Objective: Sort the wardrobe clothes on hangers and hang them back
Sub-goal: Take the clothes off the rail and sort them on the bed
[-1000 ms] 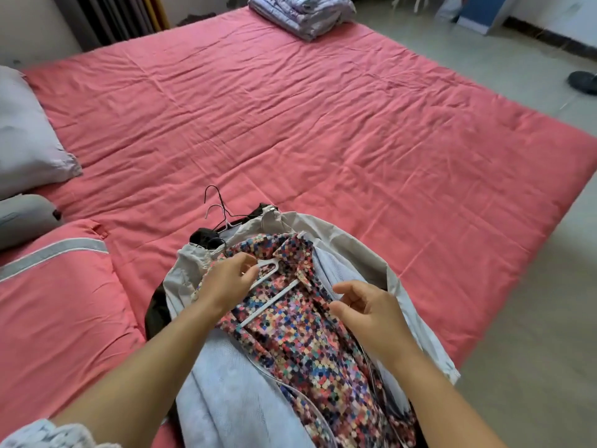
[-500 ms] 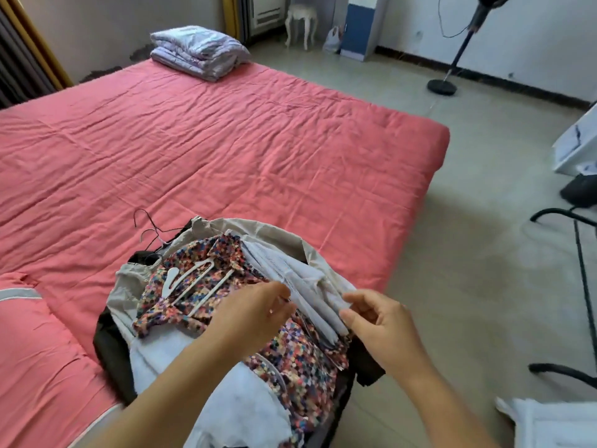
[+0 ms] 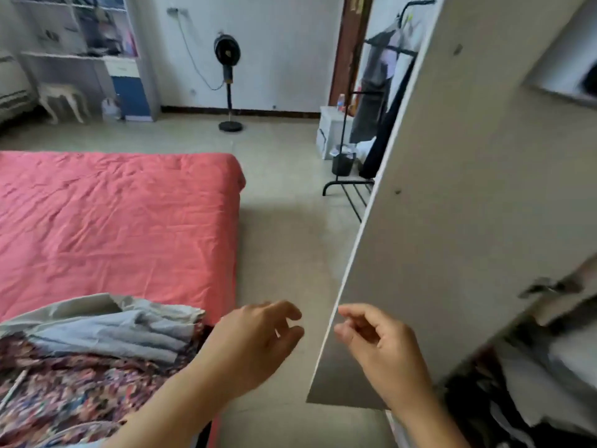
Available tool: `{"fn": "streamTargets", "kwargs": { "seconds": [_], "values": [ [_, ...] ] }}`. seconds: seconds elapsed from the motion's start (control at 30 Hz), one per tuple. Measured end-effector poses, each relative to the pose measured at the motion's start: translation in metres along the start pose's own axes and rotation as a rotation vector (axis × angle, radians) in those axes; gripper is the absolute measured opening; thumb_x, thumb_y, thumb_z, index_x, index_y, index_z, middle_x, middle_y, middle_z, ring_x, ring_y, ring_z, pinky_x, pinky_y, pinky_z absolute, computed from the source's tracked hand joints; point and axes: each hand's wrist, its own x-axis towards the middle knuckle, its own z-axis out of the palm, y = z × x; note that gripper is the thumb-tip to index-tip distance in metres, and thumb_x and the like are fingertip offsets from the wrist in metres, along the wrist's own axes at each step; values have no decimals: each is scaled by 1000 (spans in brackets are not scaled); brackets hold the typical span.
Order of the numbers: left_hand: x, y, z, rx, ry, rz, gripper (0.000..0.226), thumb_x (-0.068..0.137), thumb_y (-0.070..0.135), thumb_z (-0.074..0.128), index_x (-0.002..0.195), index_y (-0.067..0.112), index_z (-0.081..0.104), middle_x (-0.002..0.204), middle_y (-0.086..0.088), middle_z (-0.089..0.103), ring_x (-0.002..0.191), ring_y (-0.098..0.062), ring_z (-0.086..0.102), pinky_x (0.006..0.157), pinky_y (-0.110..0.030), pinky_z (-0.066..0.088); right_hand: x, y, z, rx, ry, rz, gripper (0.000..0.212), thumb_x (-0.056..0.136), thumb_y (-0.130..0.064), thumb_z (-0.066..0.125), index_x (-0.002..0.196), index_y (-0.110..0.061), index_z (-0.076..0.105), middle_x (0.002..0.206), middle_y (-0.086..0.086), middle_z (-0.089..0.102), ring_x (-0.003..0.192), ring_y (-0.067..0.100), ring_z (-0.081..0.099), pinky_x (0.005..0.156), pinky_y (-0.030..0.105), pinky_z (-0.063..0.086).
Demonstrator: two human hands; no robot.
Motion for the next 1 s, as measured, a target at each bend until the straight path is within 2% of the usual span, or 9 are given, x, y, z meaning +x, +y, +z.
{"fn": "streamTargets", "kwargs": {
  "seconds": [0.1,0.2,0.33,0.43,0.53,0.67,0.8,0.87,1.0],
  "values": [
    [26,68,19,-63,-48,206,27,93,47,45,117,38,55,83,25,56,76,3,57,75,-19,46,-21,3,-70,-51,211,7,21,81,-14,71,93,-31,67,74,-7,66,72,3,61,65,6,44],
    [54,135,35,-120,-69,385,30,96,45,40,125,40,47,88,20,60,86,-2,58,77,-20,45,-40,2,-137,-81,450,25,21,83,-17,69,91,-37,64,73,-9,65,72,1,59,63,6,43],
    [100,226,53,-225,-106,614,30,96,43,43,125,37,46,91,17,64,86,-4,59,76,-24,47,-60,-8,-228,-155,752,48,15,86,-26,64,101,-29,65,77,-11,64,74,-4,57,61,6,42],
    [136,286,62,-288,-96,758,32,94,42,47,124,32,49,90,13,65,83,-7,61,75,-31,50,-64,-18,-282,-225,893,43,19,86,-29,63,105,-30,63,80,-13,61,77,-9,55,61,3,41],
    [175,342,67,-335,-67,866,35,93,41,49,126,30,50,94,10,66,85,-11,64,74,-34,52,-54,-26,-329,-276,985,12,25,86,-29,64,111,-29,62,86,-12,62,80,-8,55,63,2,41],
    [231,411,64,-411,-42,962,34,92,42,51,125,34,50,98,13,61,86,-4,59,78,-29,52,-25,-41,-390,-383,1113,-61,29,84,-26,65,112,-26,62,86,-8,63,80,-3,56,67,3,41],
    [278,467,48,-563,41,1018,33,90,39,56,121,32,55,95,15,60,84,2,57,77,-27,51,12,-61,-444,-472,1215,-111,30,84,-29,65,114,-29,60,95,-8,62,85,1,57,68,8,42],
    [296,493,40,-597,88,1041,33,89,40,56,120,31,56,99,16,59,87,2,57,80,-29,51,31,-72,-469,-509,1236,-131,31,85,-32,65,114,-33,56,98,-12,59,88,0,55,68,8,39],
    [327,537,26,-675,168,1078,31,88,40,58,117,30,58,105,16,58,90,0,56,80,-32,51,61,-96,-517,-543,1267,-194,36,85,-33,66,120,-27,57,99,-13,58,87,-3,54,63,6,38]
  ]
}}
